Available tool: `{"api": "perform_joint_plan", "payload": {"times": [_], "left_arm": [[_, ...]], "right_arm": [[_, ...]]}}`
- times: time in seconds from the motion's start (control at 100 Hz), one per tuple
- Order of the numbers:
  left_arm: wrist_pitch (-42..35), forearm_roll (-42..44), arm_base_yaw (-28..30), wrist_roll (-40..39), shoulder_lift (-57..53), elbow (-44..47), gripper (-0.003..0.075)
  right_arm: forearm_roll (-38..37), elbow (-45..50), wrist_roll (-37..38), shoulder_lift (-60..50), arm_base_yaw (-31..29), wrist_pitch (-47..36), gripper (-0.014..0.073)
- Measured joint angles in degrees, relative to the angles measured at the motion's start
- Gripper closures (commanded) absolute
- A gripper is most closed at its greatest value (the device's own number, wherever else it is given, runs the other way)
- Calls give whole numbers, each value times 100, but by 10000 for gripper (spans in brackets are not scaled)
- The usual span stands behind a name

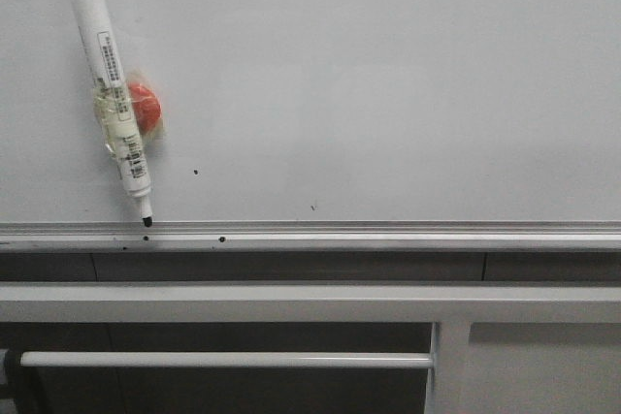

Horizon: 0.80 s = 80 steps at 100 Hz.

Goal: Write number 1 on whiteboard

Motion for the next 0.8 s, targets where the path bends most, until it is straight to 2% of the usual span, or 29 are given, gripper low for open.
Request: {"api": "perform_joint_plan", "payload": {"times": [0.31,0.38,0.62,0.8], "left_arm": [[-105,0,0,0,0,0,741],[-464,-12,0,0,0,0,741],[-2413,-87,0,0,0,0,741],[-2687,-293,0,0,0,0,741]], "right_arm": [[0,0,0,0,0,0,646],[0,0,0,0,0,0,646],[0,0,0,0,0,0,646],[65,23,0,0,0,-251,646]]}}
